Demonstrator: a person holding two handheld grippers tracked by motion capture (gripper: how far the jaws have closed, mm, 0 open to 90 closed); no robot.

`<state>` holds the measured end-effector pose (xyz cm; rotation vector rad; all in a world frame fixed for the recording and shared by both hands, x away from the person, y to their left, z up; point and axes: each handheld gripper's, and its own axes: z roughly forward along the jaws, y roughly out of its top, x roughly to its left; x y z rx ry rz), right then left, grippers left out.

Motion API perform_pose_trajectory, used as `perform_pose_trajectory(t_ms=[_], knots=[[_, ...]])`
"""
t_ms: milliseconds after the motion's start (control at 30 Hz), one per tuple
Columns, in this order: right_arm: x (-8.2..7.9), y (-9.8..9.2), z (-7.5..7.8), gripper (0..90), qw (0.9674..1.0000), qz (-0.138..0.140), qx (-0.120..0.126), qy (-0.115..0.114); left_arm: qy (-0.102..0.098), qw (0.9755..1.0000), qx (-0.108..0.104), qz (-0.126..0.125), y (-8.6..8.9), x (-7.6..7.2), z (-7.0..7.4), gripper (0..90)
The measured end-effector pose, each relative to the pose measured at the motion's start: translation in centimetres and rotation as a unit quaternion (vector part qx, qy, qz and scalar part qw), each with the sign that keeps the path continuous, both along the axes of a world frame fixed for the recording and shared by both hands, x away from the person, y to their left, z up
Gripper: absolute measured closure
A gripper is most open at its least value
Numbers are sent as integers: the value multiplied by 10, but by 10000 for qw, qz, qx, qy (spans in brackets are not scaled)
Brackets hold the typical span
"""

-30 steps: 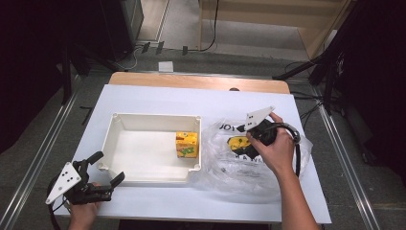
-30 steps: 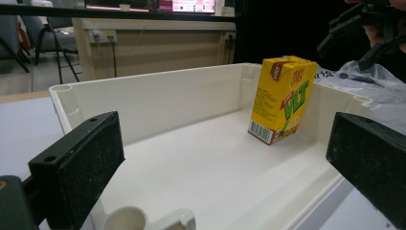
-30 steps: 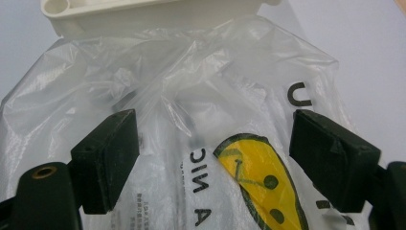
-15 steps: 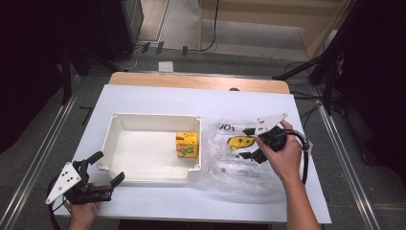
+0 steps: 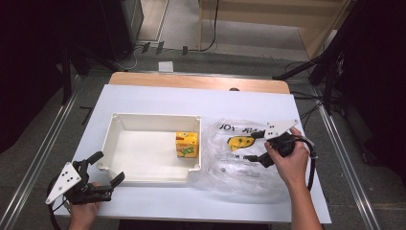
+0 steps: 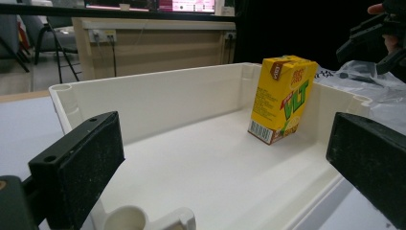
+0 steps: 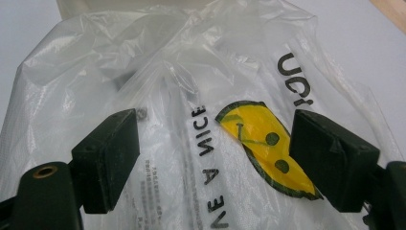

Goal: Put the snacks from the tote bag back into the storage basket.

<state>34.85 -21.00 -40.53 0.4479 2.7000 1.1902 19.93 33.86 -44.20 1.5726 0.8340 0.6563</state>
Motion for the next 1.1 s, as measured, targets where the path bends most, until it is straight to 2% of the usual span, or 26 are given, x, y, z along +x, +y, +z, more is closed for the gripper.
perform_pose_trajectory(t_ms=[467,1100], knots=[[-12,-21,-14,186,9997,-140,204,24,4,10000,3,6,0,0,0,0],[-31,-54,-32,186,9971,-370,660,-77,20,9999,98,12,-1,-1,0,0]])
